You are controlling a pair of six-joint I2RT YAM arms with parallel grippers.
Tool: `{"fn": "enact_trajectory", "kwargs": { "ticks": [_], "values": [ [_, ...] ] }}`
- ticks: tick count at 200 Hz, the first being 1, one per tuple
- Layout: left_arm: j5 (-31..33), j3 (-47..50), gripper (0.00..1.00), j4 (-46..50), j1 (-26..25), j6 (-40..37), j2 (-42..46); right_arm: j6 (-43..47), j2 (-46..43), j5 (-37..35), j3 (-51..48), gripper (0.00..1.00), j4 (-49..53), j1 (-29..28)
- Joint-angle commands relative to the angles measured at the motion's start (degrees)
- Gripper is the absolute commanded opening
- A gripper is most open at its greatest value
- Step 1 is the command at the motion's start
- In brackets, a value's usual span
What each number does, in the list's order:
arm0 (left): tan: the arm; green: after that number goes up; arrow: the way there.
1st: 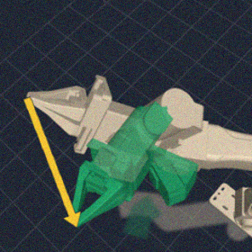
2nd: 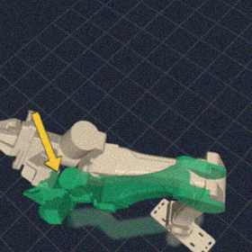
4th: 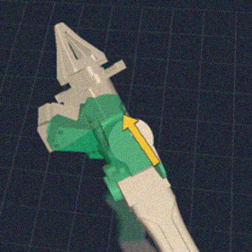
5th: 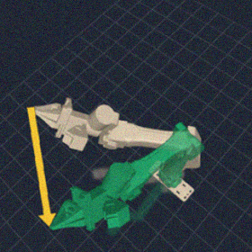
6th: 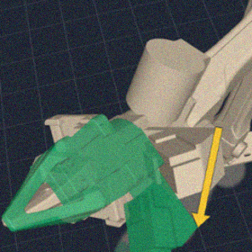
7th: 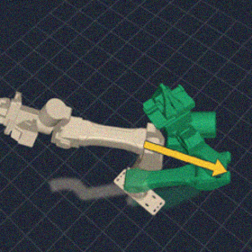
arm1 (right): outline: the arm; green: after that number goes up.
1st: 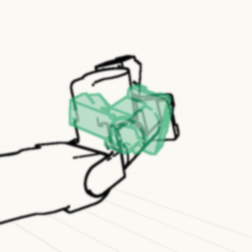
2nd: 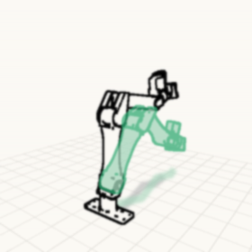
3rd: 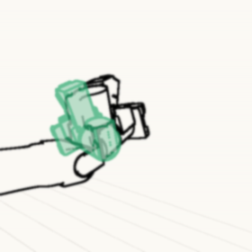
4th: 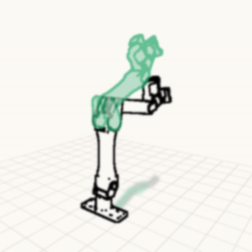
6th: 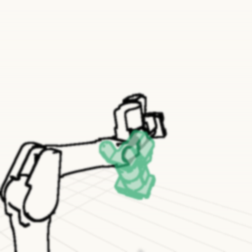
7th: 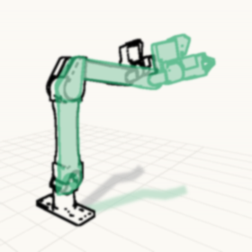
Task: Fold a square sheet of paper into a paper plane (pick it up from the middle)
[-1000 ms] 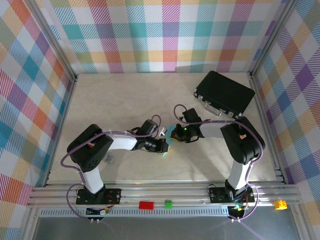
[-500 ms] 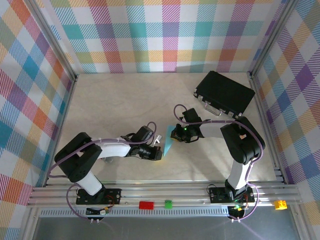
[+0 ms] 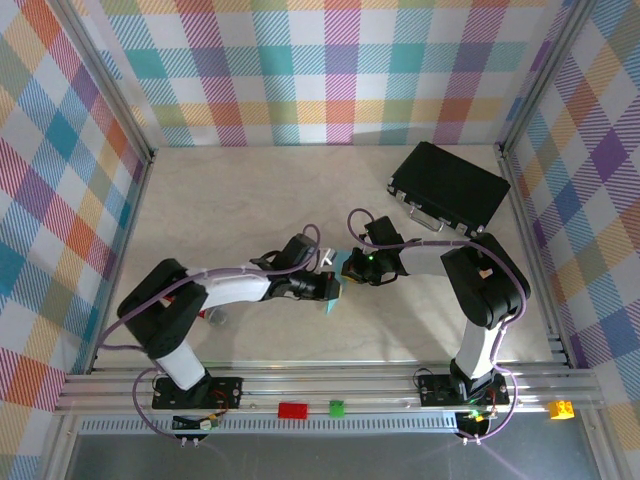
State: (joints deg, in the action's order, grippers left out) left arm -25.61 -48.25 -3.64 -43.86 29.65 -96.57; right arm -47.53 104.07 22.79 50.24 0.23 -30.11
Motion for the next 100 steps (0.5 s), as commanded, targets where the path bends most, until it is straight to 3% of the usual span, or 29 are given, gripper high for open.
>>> {"fn": "enact_trajectory", "kwargs": {
  "ticks": [1, 34, 100],
  "values": [
    [-1.35, -2.47, 0.05, -2.39, -0.34, 1.63, -4.55, -0.55, 3.59, -6.17, -2.22, 0.05, 6.02, 0.04],
    [-2.04, 0.09, 0.04, -1.76, -0.45, 1.06, -5.94, -0.28, 3.7, -6.15, -2.07, 0.05, 6.26, -0.01],
    [-3.58, 10.21, 0.02, 8.93, -1.48, -4.57, 3.54, -0.27, 3.77, -6.31, -1.92, 0.05, 6.45, 0.05]
  ]
}}
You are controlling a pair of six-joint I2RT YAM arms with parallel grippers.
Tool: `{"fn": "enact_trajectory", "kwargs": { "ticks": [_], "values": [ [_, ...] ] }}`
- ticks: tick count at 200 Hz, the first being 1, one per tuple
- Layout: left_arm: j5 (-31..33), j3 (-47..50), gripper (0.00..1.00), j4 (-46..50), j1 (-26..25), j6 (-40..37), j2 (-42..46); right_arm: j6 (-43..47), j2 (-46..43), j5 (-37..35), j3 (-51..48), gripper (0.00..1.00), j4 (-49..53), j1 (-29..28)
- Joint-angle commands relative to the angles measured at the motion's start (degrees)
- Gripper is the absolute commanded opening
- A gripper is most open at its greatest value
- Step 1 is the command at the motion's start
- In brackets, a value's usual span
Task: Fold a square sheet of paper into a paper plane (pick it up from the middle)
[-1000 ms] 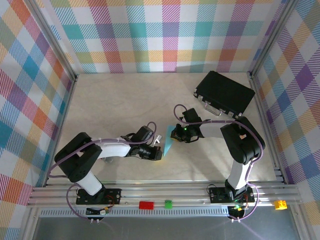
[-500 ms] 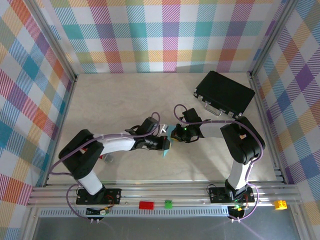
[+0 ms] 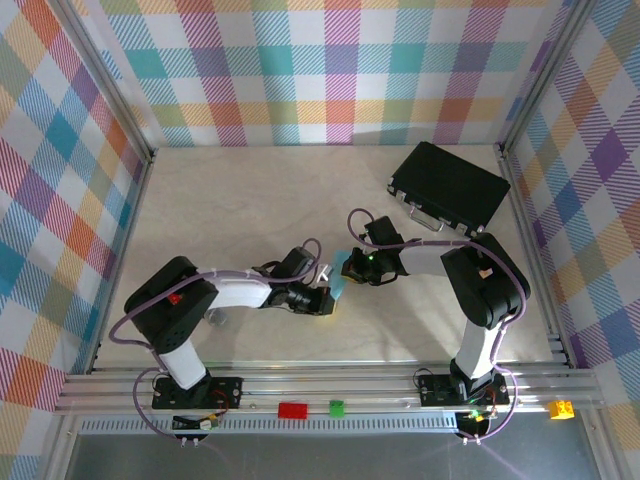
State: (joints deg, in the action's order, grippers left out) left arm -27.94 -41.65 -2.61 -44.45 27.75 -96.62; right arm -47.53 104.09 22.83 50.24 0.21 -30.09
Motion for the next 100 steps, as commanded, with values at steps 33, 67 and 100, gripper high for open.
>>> {"fn": "enact_trajectory", "kwargs": {
  "ticks": [33, 67, 100],
  "values": [
    [1.63, 4.76, 0.01, 7.25, -0.9, -2.18, 8.95, -0.85, 3.58, -5.79, -1.9, 0.05, 6.23, 0.01],
    [4.57, 1.48, 0.0, 0.91, 0.41, 1.62, 9.89, -1.64, 3.23, -5.0, -2.23, 0.05, 5.56, 0.02],
    [3.15, -4.15, 0.0, -5.71, 2.87, 4.87, 2.65, -2.57, 3.3, -4.37, -2.72, 0.05, 4.46, -0.01]
  ]
}}
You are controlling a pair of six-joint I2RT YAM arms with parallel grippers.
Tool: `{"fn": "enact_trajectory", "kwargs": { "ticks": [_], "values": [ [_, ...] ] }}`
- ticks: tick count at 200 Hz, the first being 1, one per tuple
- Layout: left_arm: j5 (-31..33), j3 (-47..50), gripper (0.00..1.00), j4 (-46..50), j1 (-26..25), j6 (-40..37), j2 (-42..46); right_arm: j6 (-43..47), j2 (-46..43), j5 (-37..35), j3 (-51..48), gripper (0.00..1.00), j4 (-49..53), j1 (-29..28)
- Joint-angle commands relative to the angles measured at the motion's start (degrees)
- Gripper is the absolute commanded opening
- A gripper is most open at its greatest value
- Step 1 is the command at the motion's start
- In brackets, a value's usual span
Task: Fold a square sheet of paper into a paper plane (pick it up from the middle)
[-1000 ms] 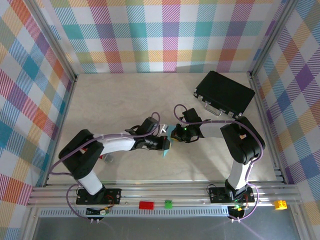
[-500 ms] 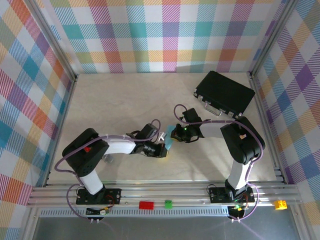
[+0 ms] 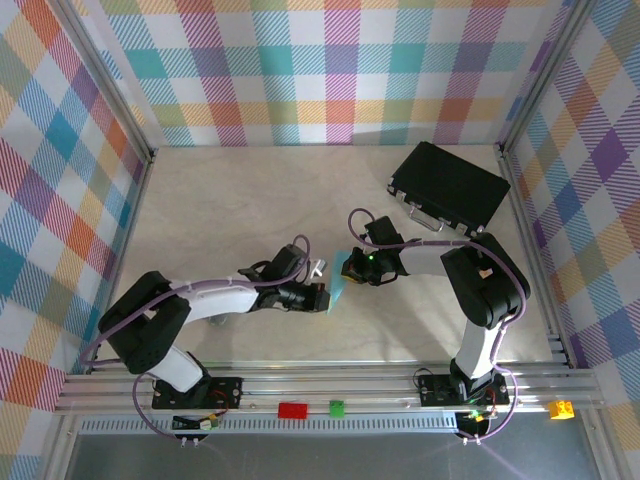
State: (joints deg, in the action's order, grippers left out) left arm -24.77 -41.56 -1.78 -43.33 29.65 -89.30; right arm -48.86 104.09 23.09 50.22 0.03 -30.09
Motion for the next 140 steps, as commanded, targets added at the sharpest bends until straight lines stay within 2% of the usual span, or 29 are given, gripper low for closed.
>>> {"fn": "enact_trajectory", "kwargs": {
  "ticks": [1, 58, 106, 140],
  "values": [
    [-0.01, -4.41, 0.0, -6.6, 1.8, 3.01, -4.88, -1.19, 3.35, -4.64, -2.73, 0.05, 4.63, 0.01],
    [-0.1, -10.48, 0.0, -6.65, 2.29, 1.9, -16.15, -1.81, 3.21, -3.31, -3.36, 0.06, 3.09, 0.04],
    [0.14, -5.46, 0.0, -3.84, 2.02, 0.24, -17.08, -0.27, 1.49, -0.86, -1.59, 0.1, 2.77, 0.12],
    [-1.31, 0.05, 0.0, -3.57, 1.97, 0.21, -15.49, 3.95, -3.67, -3.65, 1.8, 0.12, 8.17, 1.28]
  ]
}}
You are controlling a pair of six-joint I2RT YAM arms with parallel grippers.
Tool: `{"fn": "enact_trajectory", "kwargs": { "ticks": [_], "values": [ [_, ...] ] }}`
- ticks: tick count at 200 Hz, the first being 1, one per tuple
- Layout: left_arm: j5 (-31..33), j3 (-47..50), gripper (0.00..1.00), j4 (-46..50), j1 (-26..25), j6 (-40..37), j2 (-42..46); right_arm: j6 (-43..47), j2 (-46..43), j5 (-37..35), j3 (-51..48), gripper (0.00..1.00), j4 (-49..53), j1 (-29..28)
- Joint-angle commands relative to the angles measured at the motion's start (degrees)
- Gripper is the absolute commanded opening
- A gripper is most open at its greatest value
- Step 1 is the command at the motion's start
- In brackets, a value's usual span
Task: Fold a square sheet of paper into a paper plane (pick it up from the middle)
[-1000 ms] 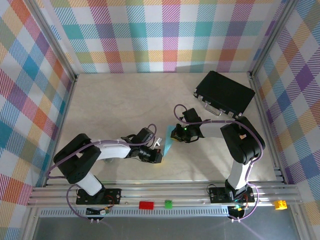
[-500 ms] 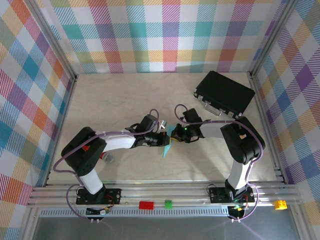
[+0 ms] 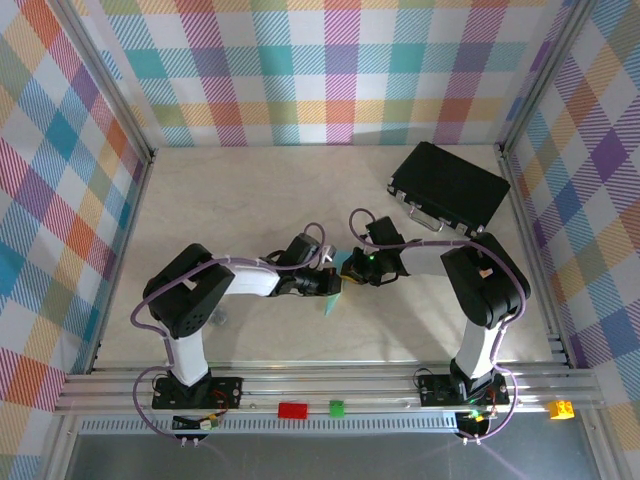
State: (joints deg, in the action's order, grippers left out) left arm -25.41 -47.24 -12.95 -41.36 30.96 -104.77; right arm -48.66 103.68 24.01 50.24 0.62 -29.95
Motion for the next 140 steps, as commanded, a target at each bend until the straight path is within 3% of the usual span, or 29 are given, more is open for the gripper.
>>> {"fn": "enact_trajectory", "kwargs": {
  "ticks": [1, 26, 64, 140],
  "values": [
    [-0.73, 5.88, 0.0, 7.59, -0.01, -1.09, 0.04, 3.84, -3.41, -4.67, 1.78, 0.12, 7.65, 1.23],
    [-1.06, 8.11, 0.0, 7.27, 0.05, -1.14, 1.3, 4.51, -7.33, -4.89, 0.55, 0.12, 6.1, 2.44],
    [-1.81, 8.56, 0.0, 5.94, 0.01, -0.57, 1.03, 2.71, -8.39, 1.54, -2.79, 0.08, -1.8, 1.36],
    [-2.19, 8.09, 0.0, 5.41, 0.06, -0.3, 0.09, -0.23, -3.51, -2.19, -1.87, 0.04, -3.69, -5.24]
  ]
}}
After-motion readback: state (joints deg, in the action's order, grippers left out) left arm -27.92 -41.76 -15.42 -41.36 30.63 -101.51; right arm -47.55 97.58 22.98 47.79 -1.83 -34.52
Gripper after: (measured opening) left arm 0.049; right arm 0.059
